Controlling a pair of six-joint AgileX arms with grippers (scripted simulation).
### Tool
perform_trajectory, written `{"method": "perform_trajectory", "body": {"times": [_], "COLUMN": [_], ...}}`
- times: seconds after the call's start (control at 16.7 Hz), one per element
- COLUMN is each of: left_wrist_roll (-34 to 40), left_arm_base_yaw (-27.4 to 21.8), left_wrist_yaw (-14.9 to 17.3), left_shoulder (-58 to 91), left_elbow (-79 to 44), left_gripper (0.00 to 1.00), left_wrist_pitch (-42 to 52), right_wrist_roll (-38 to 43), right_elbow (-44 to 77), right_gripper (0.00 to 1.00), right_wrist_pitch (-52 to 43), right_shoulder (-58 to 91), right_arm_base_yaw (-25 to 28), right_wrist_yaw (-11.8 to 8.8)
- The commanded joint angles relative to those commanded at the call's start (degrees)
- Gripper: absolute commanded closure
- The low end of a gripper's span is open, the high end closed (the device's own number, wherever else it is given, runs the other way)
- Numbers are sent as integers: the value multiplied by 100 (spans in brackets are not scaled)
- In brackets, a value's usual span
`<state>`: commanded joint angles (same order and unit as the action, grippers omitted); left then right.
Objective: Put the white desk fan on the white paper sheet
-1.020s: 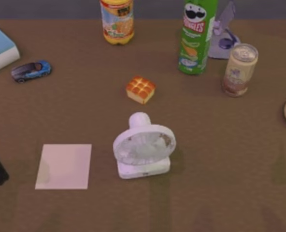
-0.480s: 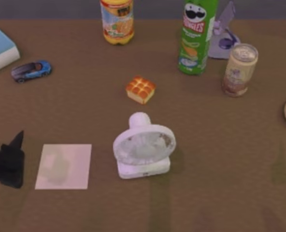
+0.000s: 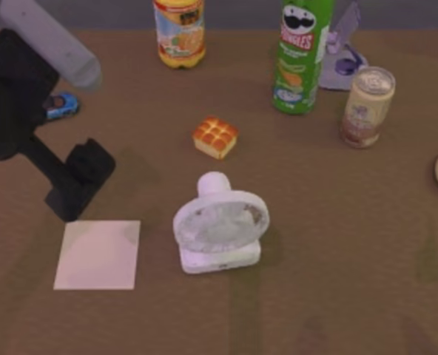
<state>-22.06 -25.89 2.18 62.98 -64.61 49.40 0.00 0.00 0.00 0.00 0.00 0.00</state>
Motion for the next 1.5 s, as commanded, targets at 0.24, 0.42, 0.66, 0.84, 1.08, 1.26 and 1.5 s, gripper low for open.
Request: {"method": "perform_trajectory", "body": {"times": [0.24, 0.42, 0.66, 0.84, 1.08, 1.26, 1.5], "left_wrist_roll": [-600, -983, -1365, -1511, -1527, -1525, -1535], "left_arm_base_yaw": [-709, -1151, -1571, -1726, -1742, -1720, -1729], "left_wrist_yaw": [-36, -87, -161, -197, -201, -198, -201], "left_shoulder": [2006, 3418, 4865, 5380, 5433, 5422, 5382], "left_elbow": [-2007, -3242, -4366, -4753, -4793, -4758, -4119], "left_gripper": [0, 0, 0, 0, 0, 0, 0], "left_wrist_pitch": [1319, 2225, 3174, 3547, 3587, 3555, 2966], "right_wrist_roll": [0, 0, 0, 0, 0, 0, 0], "right_elbow": [0, 0, 0, 0, 0, 0, 0], "right_gripper": [0, 0, 0, 0, 0, 0, 0], "right_wrist_pitch": [0, 0, 0, 0, 0, 0, 0], "right_shoulder": [0, 0, 0, 0, 0, 0, 0], "right_arm_base_yaw": [0, 0, 0, 0, 0, 0, 0], "right_wrist_yaw": [0, 0, 0, 0, 0, 0, 0]}}
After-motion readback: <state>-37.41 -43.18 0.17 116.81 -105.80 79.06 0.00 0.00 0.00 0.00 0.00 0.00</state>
